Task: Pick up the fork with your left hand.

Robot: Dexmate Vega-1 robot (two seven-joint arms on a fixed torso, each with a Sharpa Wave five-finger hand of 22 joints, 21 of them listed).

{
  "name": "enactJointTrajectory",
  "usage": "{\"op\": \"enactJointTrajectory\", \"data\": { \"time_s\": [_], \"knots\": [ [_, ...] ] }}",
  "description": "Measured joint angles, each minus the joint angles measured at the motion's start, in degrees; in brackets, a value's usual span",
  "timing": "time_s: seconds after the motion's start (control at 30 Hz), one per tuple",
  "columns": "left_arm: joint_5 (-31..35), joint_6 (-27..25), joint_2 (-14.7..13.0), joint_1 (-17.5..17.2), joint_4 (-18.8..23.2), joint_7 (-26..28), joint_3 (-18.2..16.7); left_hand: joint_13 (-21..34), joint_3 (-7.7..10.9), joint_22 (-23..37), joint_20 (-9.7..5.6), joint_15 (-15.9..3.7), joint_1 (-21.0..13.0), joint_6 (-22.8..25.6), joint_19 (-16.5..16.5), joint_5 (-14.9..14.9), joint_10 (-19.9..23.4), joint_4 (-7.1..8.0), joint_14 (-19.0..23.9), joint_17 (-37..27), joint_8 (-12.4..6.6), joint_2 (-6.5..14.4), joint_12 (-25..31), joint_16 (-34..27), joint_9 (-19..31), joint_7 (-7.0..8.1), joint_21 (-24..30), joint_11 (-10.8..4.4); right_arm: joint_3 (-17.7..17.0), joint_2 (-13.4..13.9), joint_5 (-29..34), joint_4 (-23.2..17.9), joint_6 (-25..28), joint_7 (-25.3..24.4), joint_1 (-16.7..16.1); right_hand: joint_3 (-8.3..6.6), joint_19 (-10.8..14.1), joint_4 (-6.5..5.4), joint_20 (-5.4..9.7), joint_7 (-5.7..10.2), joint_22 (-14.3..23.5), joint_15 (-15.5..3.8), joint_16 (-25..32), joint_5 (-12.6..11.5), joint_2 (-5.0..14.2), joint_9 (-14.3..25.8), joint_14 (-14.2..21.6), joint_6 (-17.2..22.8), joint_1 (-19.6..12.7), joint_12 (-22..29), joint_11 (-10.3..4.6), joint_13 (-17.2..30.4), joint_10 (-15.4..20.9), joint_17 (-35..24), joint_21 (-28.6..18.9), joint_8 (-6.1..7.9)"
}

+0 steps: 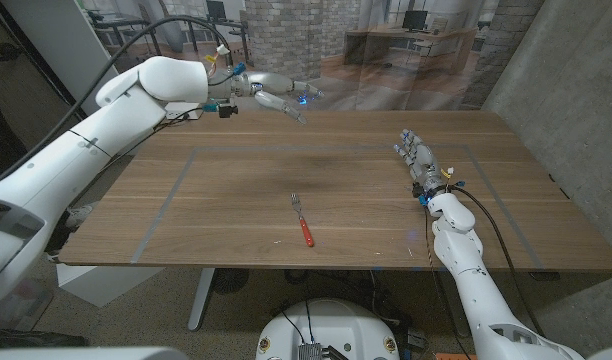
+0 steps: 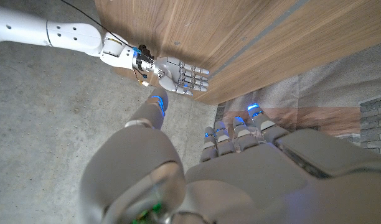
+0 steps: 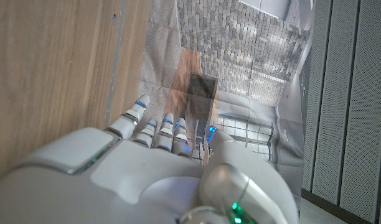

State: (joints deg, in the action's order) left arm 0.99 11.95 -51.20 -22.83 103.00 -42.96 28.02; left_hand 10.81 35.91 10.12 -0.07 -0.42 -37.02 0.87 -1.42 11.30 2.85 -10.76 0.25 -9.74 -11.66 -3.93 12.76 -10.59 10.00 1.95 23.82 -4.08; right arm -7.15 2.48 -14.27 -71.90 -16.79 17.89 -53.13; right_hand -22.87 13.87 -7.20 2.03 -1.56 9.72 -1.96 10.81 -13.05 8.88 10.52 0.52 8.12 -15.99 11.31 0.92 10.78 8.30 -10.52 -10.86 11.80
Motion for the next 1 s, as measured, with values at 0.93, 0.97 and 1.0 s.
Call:
{"op": "enactJointTrajectory", "data": {
  "time_s": [0.93, 0.97, 1.0],
  "knots": [
    [6.7, 2.0, 3.5, 11.0, 3.1, -13.9, 4.9, 0.3, -2.54, 0.2, -0.56, -0.62, -8.2, -2.0, 0.3, 1.4, -0.8, 0.68, -1.1, 0.0, 0.25, -2.7, -0.4, 0.1, 0.3, 1.04, -2.0, -1.55, 0.3, 0.0, -0.4, 3.4, -2.7, -0.4, 2.1, 0.18, 0.8, -0.17, 0.22, -0.18, 0.0, -0.09, 0.3, 0.3, -0.36, 0.0, 0.7, 0.8, 1.0, 0.0, 0.10, 0.0, 0.7, 0.0, -0.4, 0.00],
    [7.0, 2.0, 3.6, 11.2, 3.3, -14.4, 5.0, 0.3, -2.74, 0.2, -0.54, -0.62, -8.4, -2.1, 0.2, 1.4, -0.9, 0.88, -1.1, 0.0, 0.25, -2.8, -0.5, 0.1, 0.3, 0.92, -2.0, -1.45, 0.3, 0.0, -0.4, 3.4, -2.7, -0.4, 2.2, 0.18, 0.8, -0.17, 0.22, -0.18, 0.0, -0.09, 0.3, 0.3, -0.36, 0.0, 0.7, 0.8, 1.0, 0.0, 0.10, 0.0, 0.7, 0.0, -0.4, 0.00],
    [7.2, 2.0, 3.7, 11.5, 3.5, -14.9, 5.0, 0.3, -2.75, 0.2, -0.35, -0.54, -8.6, -2.3, 0.1, 1.4, -1.1, 0.88, -1.2, 0.0, 0.25, -3.0, -0.5, 0.1, 0.3, 0.76, -2.0, -1.44, 0.3, 0.0, -0.4, 3.4, -2.8, -0.4, 2.2, 0.18, 0.8, -0.17, 0.22, -0.18, 0.0, -0.09, 0.3, 0.3, -0.36, 0.0, 0.7, 0.8, 1.0, 0.0, 0.10, 0.0, 0.7, 0.0, -0.4, 0.00]
  ]
}}
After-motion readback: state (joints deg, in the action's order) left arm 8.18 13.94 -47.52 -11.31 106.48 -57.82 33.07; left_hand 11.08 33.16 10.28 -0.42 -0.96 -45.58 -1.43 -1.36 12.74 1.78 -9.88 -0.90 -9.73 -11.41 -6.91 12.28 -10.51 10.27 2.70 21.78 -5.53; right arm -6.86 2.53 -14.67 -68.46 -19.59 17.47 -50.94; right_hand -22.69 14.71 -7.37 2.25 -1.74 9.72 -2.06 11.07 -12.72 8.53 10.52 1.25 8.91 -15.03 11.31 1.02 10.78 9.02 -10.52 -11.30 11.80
